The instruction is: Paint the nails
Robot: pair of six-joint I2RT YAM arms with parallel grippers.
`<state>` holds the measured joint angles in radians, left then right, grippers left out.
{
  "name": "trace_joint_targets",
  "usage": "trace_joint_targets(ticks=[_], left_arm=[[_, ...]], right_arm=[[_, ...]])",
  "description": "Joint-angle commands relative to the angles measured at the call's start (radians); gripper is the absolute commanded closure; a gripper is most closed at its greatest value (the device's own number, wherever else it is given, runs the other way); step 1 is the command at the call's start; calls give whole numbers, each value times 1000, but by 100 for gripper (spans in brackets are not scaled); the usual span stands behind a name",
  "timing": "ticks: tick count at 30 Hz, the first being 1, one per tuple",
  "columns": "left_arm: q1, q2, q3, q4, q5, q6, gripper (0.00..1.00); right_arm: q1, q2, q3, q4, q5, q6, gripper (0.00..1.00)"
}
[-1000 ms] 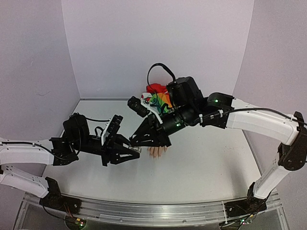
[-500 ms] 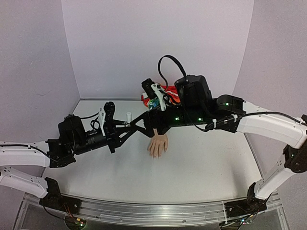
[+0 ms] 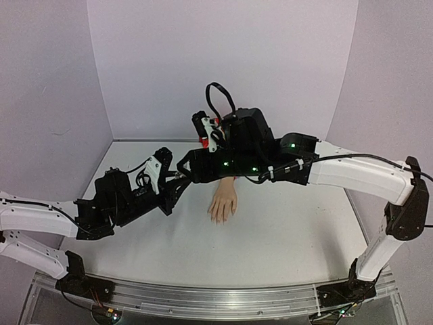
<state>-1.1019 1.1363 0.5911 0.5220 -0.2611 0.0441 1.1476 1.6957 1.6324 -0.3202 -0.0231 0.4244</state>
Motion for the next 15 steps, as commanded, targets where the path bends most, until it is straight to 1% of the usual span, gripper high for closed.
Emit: trace_joint_targets(ticks=[1, 4, 6, 8, 11, 12, 13, 14, 15], left_arm=[[-9, 10, 58, 23, -46, -14, 100], [-9, 11, 59, 17, -47, -25, 100], [-9, 0, 52, 20, -44, -34, 100], [-9, -7, 51, 15, -34, -35, 100], [-9, -21, 50, 4, -9, -63, 100], [-8, -27, 47, 4, 6, -71, 100], [-7, -35, 44, 5, 34, -78, 100], [-4, -44, 41, 1, 77, -84, 100], [1, -53, 41, -8, 147, -89, 100]], right_arm=[[15, 32, 76, -9, 76, -7, 55], [17, 56, 107, -20, 53, -31, 68], [17, 71, 123, -24, 33, -36, 73], [17, 81, 129, -24, 2, -43, 77], [17, 77, 125, -25, -9, -68, 95], [17, 72, 119, -25, -20, -85, 98], [17, 66, 110, -24, -37, -113, 100], [17, 55, 98, -23, -86, -158, 100], [17, 41, 81, -22, -144, -225, 100]])
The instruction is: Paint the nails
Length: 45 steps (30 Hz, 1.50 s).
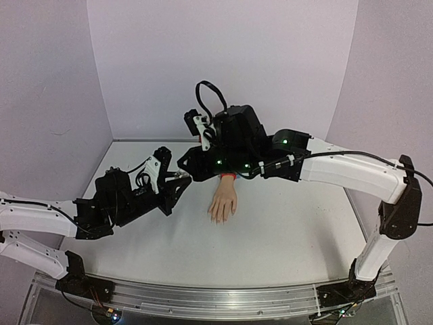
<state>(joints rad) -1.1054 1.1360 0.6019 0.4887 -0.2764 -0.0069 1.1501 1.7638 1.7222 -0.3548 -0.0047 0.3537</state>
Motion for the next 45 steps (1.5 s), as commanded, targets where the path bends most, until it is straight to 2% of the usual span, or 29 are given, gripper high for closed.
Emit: trace_joint_targets(ticks=[1, 5, 8, 9, 12, 16, 18, 20, 28, 34, 39, 45], left_arm=[[14, -62, 30, 18, 246, -46, 100], [72, -93, 29, -10, 696, -85, 100], [91, -109, 32, -29, 858, -101, 100], [94, -116, 30, -31, 876, -105, 100], [95, -147, 14, -31, 817, -104, 100], [96, -170, 13, -78, 639, -72, 100], [96, -168, 22, -123, 544, -44, 100], [96, -160, 32, -162, 468, -13, 100], [96, -134, 33, -166, 297, 71, 100], [94, -88, 43, -118, 216, 43, 100], [93, -28, 79, -119, 204, 16, 100], [91, -36, 58, -64, 225, -26, 100]], right_arm=[[14, -42, -29, 12, -256, -229, 100], [14, -121, -131, -30, -798, -574, 100], [14, -137, -151, -76, -907, -633, 100], [14, -132, -142, -101, -903, -641, 100], [14, -136, -145, -107, -825, -619, 97], [14, -162, -147, -39, -556, -458, 40], [14, -166, -134, -27, -398, -334, 29], [14, -167, -128, -29, -279, -246, 25], [14, -108, -66, -110, -108, -63, 29], [14, -21, 40, -128, -75, 30, 44], [14, 42, 102, -136, -33, 64, 55], [14, 55, 114, -138, 33, 59, 67]])
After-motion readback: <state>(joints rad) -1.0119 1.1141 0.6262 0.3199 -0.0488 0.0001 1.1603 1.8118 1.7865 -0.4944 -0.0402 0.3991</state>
